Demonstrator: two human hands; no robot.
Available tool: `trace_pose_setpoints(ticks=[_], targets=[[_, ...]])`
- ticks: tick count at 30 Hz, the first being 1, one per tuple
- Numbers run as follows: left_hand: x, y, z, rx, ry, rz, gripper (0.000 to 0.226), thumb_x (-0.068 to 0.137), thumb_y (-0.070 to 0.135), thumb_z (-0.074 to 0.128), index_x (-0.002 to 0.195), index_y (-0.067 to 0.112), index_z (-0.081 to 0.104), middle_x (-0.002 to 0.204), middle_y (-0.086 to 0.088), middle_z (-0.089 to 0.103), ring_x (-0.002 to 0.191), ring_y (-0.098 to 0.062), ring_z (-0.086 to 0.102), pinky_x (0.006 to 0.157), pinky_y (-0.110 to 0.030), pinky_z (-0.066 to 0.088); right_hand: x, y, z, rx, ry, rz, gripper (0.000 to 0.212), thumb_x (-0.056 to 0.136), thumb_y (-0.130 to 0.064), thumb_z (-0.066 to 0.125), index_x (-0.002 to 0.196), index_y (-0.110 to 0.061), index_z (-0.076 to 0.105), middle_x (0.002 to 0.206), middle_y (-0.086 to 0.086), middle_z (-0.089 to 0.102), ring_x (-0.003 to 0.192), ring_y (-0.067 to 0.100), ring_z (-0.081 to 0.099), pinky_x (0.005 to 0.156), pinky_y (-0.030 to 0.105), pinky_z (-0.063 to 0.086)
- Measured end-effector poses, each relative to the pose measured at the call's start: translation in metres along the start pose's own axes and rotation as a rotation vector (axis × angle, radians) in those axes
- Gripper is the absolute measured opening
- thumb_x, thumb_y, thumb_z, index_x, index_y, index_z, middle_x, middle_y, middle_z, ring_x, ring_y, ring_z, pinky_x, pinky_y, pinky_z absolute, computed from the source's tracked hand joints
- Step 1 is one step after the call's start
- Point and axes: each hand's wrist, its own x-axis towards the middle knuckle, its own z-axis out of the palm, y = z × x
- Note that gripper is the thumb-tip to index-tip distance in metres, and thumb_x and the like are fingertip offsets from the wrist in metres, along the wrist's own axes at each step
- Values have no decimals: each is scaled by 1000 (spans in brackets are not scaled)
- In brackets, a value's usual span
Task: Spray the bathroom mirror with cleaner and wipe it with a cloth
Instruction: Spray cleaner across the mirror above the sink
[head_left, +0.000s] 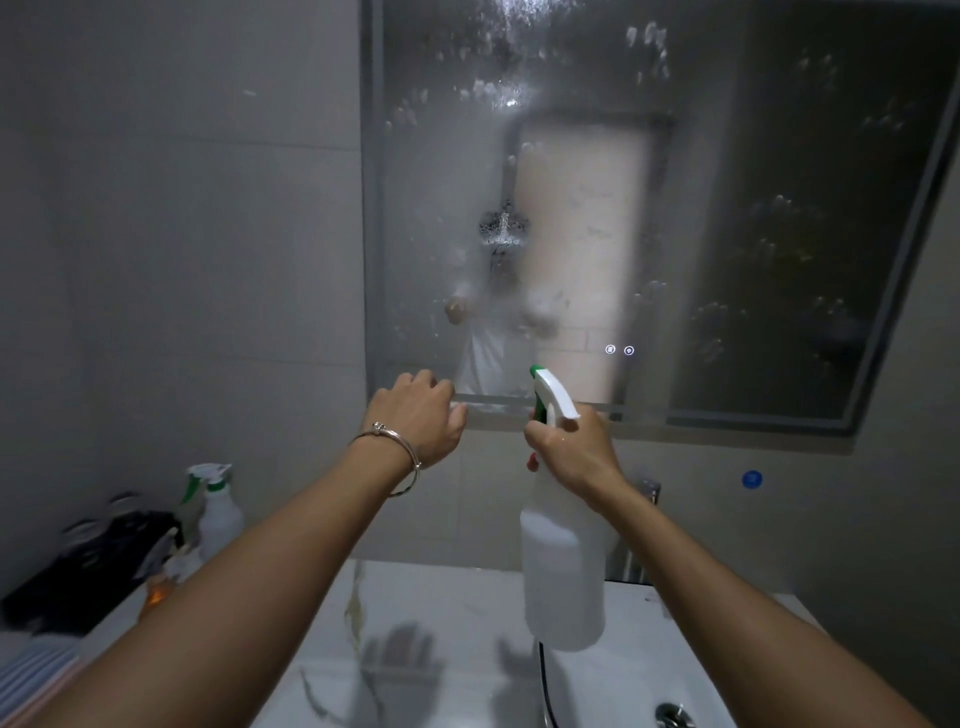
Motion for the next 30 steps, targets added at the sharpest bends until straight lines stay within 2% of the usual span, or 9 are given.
trace_pose_setpoints(ticks=[4,6,11,13,16,19,21,30], targets=[[2,-13,-2,-6,-3,-25,42,94,44,33,117,16,53,123,-9,51,114,-29,47,86,-40,41,7,-18,13,25,-96,-50,26,62,-24,56,78,-4,61,58,-1,60,48,16,66,52,34,54],[0,-18,-2,-17,2,-31,42,94,44,33,117,16,53,122,-9,51,113,-29,47,85,-41,42,8,-22,22,33,-121,-54,24,63,-23,57,77,-4,62,58,-1,60,48,16,66,53,37,55],[-8,-35,0,-30,-8,-58,41,94,44,34,118,17,54,122,-8,52,114,-28,47,88,-40,41,2,-16,49,49,-79,-18,9,70,-13,58,63,-7,59,47,-1,57,45,17,65,40,20,43],[-11,-42,1,-35,-12,-75,41,94,44,34,119,17,53,123,-8,52,114,-29,47,90,-40,40,0,-15,59,70,-65,-33,11,72,-10,59,61,-11,58,49,-1,57,45,18,65,38,15,39],[-13,-51,2,-27,-17,-96,42,94,43,34,119,16,53,122,-9,52,114,-29,47,89,-39,41,2,-19,67,93,-109,-51,5,72,-13,59,69,-9,60,56,1,58,48,18,65,40,17,43],[-15,-59,3,-21,-24,-118,43,94,44,33,120,16,53,121,-9,52,113,-29,48,88,-39,41,6,-23,72,74,-185,-71,18,70,-18,58,81,-3,61,62,3,59,49,14,65,46,26,52],[-16,-63,4,-16,-30,-132,42,94,44,33,120,17,54,122,-8,53,113,-28,48,88,-40,41,6,-23,76,59,-224,-61,23,67,-20,57,83,-4,60,63,2,60,50,14,66,49,31,52],[-22,-71,18,-16,-74,-145,41,94,42,35,120,17,53,125,-7,51,116,-27,47,92,-40,41,-14,4,92,-46,-300,107,7,67,-16,58,61,-13,62,52,-2,62,48,14,66,41,16,39]])
